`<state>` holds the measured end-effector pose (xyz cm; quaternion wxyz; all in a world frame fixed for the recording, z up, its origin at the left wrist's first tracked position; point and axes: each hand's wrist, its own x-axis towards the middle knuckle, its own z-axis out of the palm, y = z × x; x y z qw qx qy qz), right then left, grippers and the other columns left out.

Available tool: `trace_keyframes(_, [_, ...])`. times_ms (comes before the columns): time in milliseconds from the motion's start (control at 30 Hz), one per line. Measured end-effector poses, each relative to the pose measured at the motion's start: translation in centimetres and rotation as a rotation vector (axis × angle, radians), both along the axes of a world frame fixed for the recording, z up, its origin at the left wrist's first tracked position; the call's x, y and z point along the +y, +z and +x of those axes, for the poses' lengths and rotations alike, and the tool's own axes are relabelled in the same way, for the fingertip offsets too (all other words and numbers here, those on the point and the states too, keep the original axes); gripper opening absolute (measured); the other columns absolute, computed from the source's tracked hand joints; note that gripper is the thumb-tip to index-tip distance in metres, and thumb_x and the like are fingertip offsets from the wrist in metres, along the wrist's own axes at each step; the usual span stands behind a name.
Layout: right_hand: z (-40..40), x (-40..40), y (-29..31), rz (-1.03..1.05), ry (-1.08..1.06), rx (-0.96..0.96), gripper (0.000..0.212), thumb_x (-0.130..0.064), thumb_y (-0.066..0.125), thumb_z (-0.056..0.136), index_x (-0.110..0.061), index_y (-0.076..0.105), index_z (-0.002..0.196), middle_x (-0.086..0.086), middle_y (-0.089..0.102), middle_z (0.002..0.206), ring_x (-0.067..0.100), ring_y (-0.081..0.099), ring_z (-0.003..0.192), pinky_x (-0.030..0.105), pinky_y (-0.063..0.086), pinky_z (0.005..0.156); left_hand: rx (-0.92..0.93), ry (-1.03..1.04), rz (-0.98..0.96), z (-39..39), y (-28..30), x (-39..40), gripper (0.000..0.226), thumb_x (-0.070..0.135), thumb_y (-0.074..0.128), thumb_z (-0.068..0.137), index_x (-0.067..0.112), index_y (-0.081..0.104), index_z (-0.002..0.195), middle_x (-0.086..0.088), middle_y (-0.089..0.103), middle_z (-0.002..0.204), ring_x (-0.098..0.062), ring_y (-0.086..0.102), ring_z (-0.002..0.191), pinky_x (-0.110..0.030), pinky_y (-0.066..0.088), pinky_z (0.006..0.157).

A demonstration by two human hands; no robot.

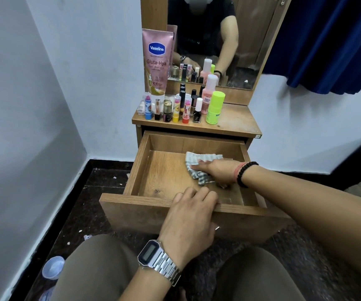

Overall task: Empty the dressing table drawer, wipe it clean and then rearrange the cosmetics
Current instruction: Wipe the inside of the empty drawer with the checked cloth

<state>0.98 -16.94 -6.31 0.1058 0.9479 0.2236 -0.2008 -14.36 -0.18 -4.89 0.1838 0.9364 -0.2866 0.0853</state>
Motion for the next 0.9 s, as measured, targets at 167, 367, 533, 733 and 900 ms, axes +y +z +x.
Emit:
trace_keyframes(167, [-2.7,-1.5,1.6,0.003,0.050,0.088,0.056,-0.021,0.056,0.094,-0.041,0.040,0.144,0.000,0.053,0.139,0.026,0.052,0.120,0.030,0.039,0.096,0.005,-0.011,-0.007,0.2,-0.2,0.1,0.029,0.027,0.048,0.079,0.029,0.043,0.107,0.010,0.048,0.107,-0.017,0.043,0.101,-0.033,0.037,0.087])
trace_keyframes(367, [-7.7,-2.8,5.1,0.440,-0.188,0.089,0.033,-0.029,0.048,0.101,-0.031,0.058,0.132,-0.011,0.060,0.129,0.009,0.055,0.115,0.022,0.039,0.097,0.028,-0.019,0.009,0.4,-0.4,0.4,0.039,0.028,0.047,0.080,0.034,0.044,0.118,0.014,0.049,0.113,-0.013,0.042,0.106,-0.029,0.034,0.090])
trace_keyframes(533, [-14.3,-4.2,4.3,0.862,-0.315,-0.115,0.028,-0.034,0.053,0.097,-0.030,0.064,0.123,-0.023,0.061,0.120,-0.009,0.053,0.110,0.002,0.034,0.091,0.099,0.016,-0.025,0.7,0.2,-0.1,0.029,0.033,0.043,0.086,0.035,0.052,0.113,0.017,0.056,0.111,-0.010,0.044,0.101,-0.027,0.035,0.086])
trace_keyframes(733, [-15.8,-5.8,4.2,0.706,-0.351,-0.053,0.036,-0.043,0.050,0.097,-0.031,0.057,0.130,-0.010,0.063,0.126,0.005,0.056,0.111,0.018,0.040,0.094,0.185,0.003,0.001,0.8,1.2,0.0,0.025,0.030,0.044,0.091,0.033,0.058,0.111,0.018,0.058,0.113,-0.010,0.048,0.104,-0.028,0.040,0.087])
trace_keyframes(900, [-15.9,-5.9,4.6,0.494,-0.322,0.048,0.051,-0.054,0.044,0.096,-0.031,0.043,0.141,-0.005,0.052,0.141,0.015,0.047,0.128,0.036,0.033,0.110,0.385,-0.009,0.051,3.4,3.0,-0.7,0.028,0.040,0.043,0.098,0.020,0.061,0.089,0.000,0.066,0.087,-0.019,0.057,0.078,-0.029,0.035,0.060])
